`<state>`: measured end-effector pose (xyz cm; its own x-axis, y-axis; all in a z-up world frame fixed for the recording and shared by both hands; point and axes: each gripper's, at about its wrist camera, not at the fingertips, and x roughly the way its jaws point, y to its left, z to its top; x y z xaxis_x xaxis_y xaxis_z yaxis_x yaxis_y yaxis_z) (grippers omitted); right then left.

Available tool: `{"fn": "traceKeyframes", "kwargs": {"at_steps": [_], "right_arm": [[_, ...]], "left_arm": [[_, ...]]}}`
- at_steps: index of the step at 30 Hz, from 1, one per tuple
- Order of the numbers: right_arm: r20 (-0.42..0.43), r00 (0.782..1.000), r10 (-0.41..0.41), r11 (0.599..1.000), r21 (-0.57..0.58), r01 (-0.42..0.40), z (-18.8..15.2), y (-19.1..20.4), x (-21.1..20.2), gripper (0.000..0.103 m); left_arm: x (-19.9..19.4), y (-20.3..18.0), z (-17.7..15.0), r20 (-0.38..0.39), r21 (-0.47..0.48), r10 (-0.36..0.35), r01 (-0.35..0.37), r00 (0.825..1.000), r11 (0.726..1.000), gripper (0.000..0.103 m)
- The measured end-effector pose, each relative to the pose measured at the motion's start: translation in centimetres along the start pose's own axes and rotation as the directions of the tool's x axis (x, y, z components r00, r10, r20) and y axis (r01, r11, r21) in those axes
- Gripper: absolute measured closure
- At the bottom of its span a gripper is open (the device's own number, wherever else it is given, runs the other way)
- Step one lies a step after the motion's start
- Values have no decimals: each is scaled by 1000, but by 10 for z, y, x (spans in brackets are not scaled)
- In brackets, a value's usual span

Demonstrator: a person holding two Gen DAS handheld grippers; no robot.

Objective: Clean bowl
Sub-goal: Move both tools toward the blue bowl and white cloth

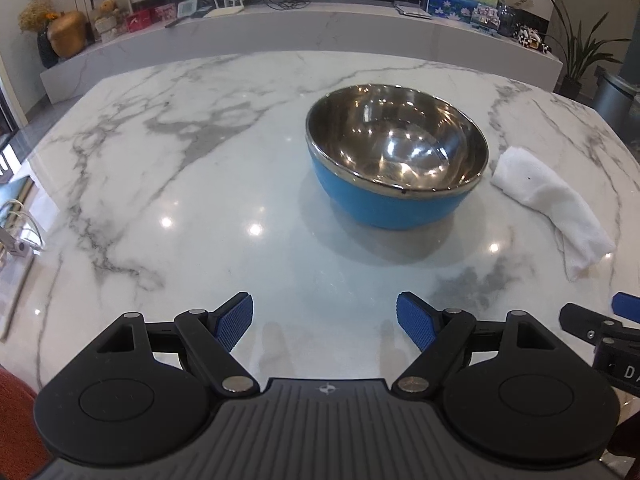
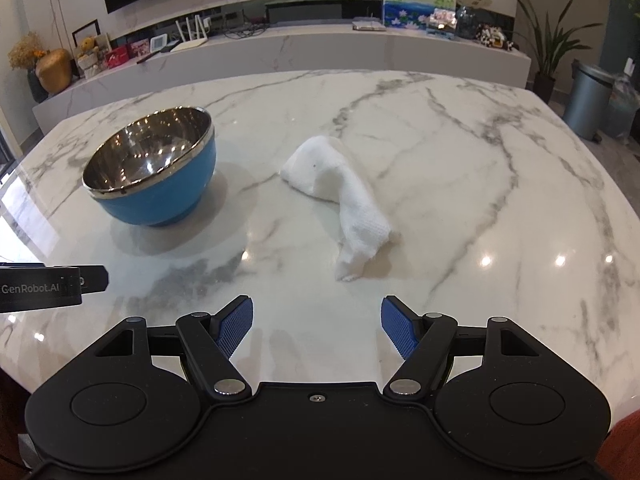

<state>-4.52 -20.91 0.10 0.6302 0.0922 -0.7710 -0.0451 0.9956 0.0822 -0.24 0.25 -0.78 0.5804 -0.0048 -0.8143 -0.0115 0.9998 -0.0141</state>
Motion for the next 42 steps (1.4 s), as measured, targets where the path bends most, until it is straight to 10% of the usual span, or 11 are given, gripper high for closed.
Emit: {"fn": "traceKeyframes", "kwargs": {"at_steps": [42], "right_arm": [[-22,999,-43,999,4,43,-5,-4,3,34]], "left_arm": [[9,9,-4,-63,-25,10,-12,998,1000,24]]}}
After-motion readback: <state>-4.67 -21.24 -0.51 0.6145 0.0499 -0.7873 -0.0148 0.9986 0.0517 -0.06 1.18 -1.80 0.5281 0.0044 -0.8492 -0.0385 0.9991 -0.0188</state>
